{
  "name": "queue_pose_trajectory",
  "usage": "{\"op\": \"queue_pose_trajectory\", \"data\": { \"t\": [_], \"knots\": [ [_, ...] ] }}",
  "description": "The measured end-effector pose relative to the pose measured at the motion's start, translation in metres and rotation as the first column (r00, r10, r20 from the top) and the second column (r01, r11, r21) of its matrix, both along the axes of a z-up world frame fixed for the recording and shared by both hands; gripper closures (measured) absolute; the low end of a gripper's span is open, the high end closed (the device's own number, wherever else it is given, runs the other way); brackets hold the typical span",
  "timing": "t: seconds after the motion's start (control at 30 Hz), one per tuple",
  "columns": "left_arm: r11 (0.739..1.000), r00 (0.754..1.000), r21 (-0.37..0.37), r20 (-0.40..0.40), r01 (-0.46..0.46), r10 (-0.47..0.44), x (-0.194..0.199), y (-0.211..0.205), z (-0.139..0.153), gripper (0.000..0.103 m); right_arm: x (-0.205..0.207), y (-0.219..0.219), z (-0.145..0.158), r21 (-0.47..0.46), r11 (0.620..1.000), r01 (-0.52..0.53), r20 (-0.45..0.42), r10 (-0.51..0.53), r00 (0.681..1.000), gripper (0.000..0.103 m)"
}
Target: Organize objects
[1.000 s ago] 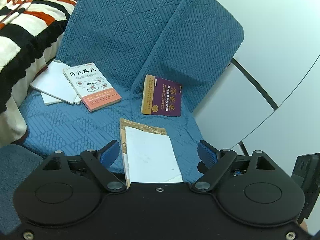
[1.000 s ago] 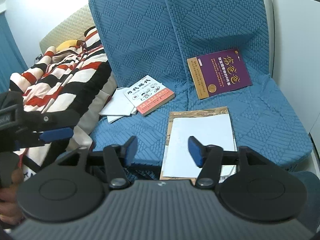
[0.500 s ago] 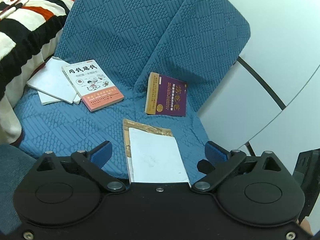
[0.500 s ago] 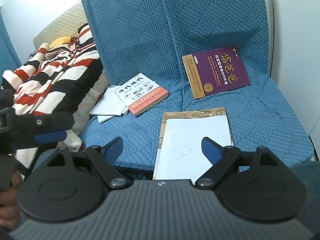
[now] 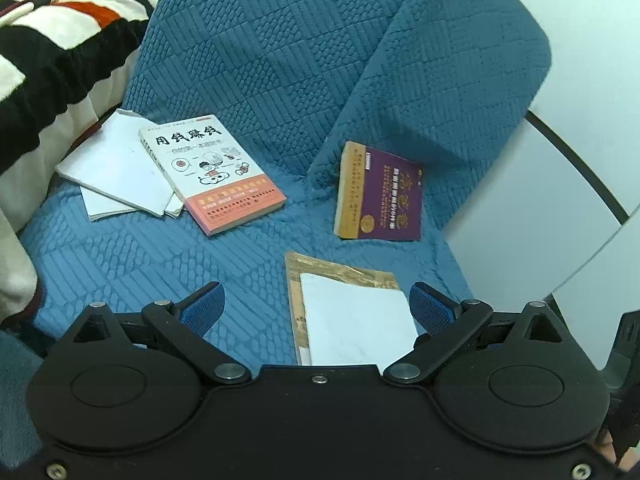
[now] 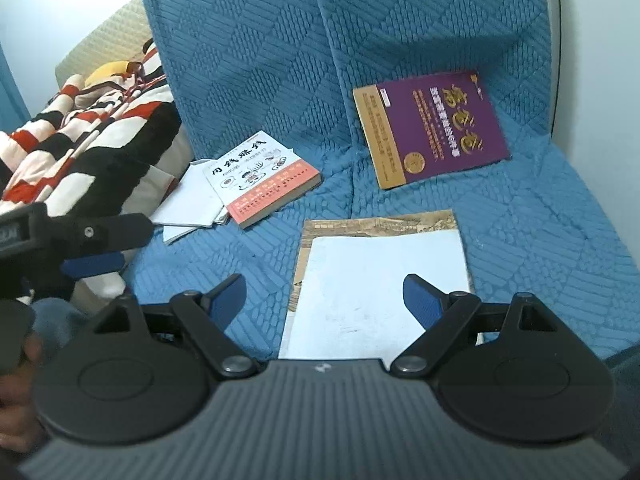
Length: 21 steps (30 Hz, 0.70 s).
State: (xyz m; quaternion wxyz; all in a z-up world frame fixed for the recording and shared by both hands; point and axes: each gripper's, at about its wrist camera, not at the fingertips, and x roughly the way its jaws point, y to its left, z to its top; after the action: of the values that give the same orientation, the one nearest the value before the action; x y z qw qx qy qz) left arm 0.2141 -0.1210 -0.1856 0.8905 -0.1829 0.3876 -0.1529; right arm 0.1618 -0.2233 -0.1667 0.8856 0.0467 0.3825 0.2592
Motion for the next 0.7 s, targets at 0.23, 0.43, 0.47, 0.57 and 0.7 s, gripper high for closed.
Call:
{"op": "queue_pose_trajectory", "data": {
  "t": [0.23, 0.43, 0.47, 0.57, 0.7],
  "knots": [
    [0.998, 0.999, 0.049, -0.038, -0.029, 0.031, 0.029, 0.000, -0.024, 0.005, 0.024, 0.015, -0.006, 0.007, 1.000, -0.021, 0.008, 0.021, 1.000, 0.016],
    [0.997, 0.998, 0.059, -0.043, -0.041, 0.043, 0.052, 0.002, -0.033, 0.005, 0.049, 0.027, -0.010, 0.015, 0.999, -0.044, 0.004, 0.044, 0.999, 0.016],
    [0.997, 0.998, 0.062, -0.045, -0.042, 0.045, 0.057, 0.002, -0.035, 0.005, 0.053, 0.029, -0.011, 0.010, 0.999, -0.046, 0.010, 0.046, 0.999, 0.016],
    [0.998, 0.997, 0.048, -0.061, -0.046, 0.049, 0.073, 0.004, -0.042, 0.005, 0.067, 0.033, -0.015, 0.002, 0.999, -0.045, 0.012, 0.045, 0.999, 0.016],
    [0.996, 0.995, 0.060, -0.071, -0.066, 0.070, 0.091, 0.007, -0.050, 0.005, 0.082, 0.037, -0.020, 0.009, 0.999, -0.043, -0.001, 0.043, 0.999, 0.016]
  ]
}}
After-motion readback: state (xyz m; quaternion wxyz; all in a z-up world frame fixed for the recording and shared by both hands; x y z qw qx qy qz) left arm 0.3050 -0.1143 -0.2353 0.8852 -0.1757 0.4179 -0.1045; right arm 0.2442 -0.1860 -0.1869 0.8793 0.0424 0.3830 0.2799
